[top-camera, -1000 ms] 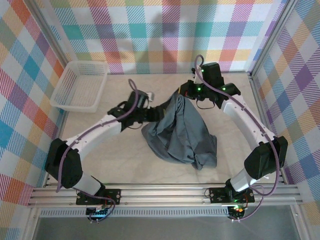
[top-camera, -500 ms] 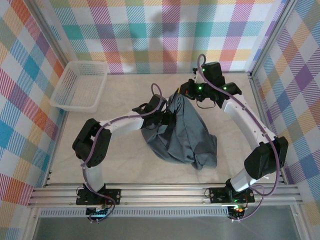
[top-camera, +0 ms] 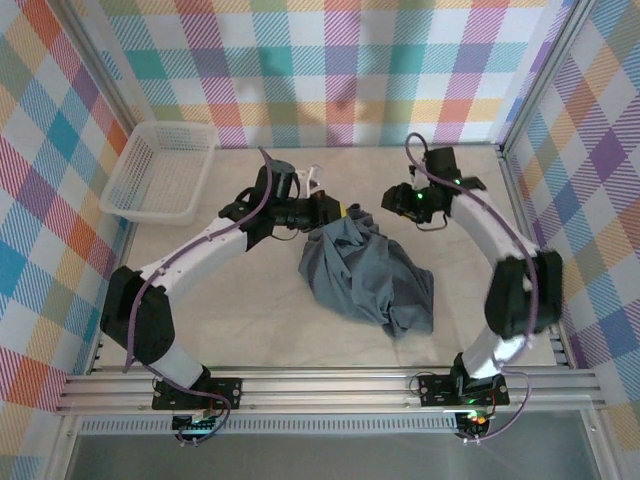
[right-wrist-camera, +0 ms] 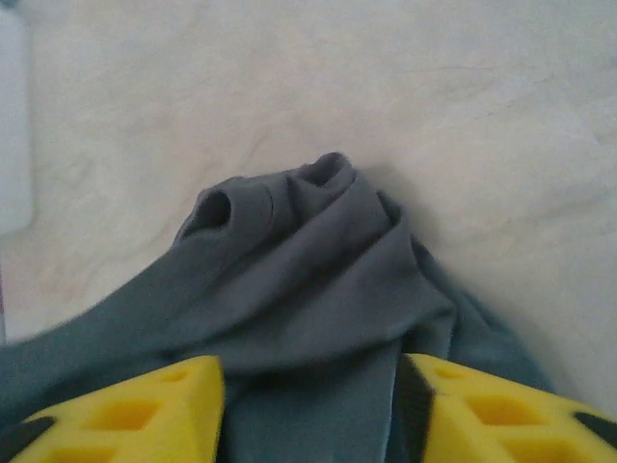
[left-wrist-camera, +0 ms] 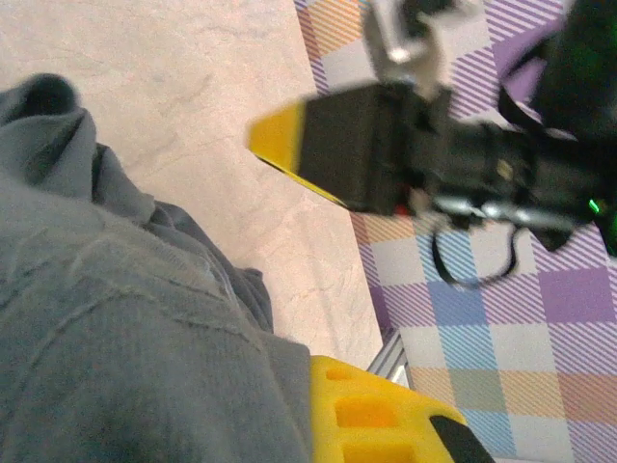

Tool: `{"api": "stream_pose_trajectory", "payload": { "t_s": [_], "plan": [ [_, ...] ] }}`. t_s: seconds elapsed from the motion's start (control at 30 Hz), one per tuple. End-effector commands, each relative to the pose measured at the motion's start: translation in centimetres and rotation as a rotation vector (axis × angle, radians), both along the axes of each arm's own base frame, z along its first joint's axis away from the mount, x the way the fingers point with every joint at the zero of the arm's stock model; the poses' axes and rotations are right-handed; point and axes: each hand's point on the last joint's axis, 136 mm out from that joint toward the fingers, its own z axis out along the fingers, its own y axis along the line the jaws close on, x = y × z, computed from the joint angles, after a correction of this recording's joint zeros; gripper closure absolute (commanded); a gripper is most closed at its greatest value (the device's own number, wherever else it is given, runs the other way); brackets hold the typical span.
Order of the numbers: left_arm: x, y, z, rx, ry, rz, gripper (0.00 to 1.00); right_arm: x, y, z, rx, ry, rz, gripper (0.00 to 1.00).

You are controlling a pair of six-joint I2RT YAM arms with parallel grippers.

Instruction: Fold the inside-out t-shirt

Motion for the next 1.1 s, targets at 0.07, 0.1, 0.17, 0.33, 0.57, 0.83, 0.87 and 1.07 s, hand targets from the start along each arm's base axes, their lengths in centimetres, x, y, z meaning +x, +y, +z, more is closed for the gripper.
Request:
{"api": "stream_pose_trajectory", "payload": {
  "t_s": [0.07,0.1,0.17,0.33,0.57,0.83,0.87,1.07],
  "plan": [
    [-0.5,0.5,2.1,-0.012,-0.035,-0.049,1.00,-5.6,4.9,5.4,0.194,-0.200,0.137,0.35],
    [-0.6,0.5,2.5,-0.018,-0.045,-0.056,1.00,-6.0,5.4,4.6,0.194,-0.179,0.122,0.34],
    [-0.5,0.5,3.3,-0.017,-0.066,-0.056,1.00,-6.3,6.3,2.4,0.166,-0.142,0.101,0.31],
    [-0.9,0.9,5.6,-0.031,-0.127,-0.056,1.00,-5.2,5.1,-3.7,-0.045,-0.049,0.028,0.34],
    [-0.3,6.5,4.0,0.125,-0.126,0.121,1.00,-6.7,7.0,-3.4,0.069,-0.026,0.159,1.00],
    [0.8,12.4,-8.0,0.318,0.033,0.258,0.89,-10.7,12.5,10.1,0.667,-0.243,0.470,1.00],
    [0.7,12.5,-8.4,0.312,0.030,0.260,0.78,-10.7,12.6,10.7,0.686,-0.253,0.484,1.00],
    [-1.2,13.7,-4.3,0.351,-0.187,0.210,0.35,-10.6,12.5,8.7,0.621,-0.217,0.509,1.00]
  ]
}}
